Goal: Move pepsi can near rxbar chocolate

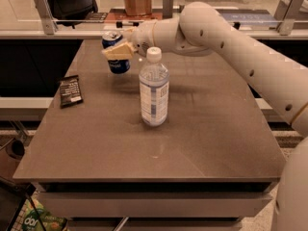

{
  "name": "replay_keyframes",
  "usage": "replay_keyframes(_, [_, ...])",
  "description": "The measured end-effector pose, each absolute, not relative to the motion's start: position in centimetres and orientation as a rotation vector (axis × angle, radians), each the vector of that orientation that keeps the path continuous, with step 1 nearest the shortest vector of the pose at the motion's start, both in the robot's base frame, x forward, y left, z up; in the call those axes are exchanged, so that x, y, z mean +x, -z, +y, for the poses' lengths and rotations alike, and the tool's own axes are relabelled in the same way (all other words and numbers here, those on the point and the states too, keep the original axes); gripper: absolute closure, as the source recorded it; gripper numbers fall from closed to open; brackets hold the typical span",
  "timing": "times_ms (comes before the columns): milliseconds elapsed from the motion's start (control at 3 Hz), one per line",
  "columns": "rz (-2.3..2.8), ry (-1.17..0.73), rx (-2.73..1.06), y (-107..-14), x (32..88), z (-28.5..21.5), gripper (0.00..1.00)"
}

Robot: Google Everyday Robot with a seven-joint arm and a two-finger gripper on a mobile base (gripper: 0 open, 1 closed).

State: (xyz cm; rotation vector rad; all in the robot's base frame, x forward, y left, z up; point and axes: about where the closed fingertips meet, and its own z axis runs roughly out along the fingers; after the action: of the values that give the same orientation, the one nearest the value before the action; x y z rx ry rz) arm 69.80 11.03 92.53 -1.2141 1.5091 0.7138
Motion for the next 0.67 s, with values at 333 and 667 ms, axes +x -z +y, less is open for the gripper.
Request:
replay_keyframes(333, [1.519,-0.755,-1.264,-91.5,68.9,12.2,1.0])
replay_keyframes(667, [1.525,-0.796,-1.293,-90.5,67.8,13.2,1.0])
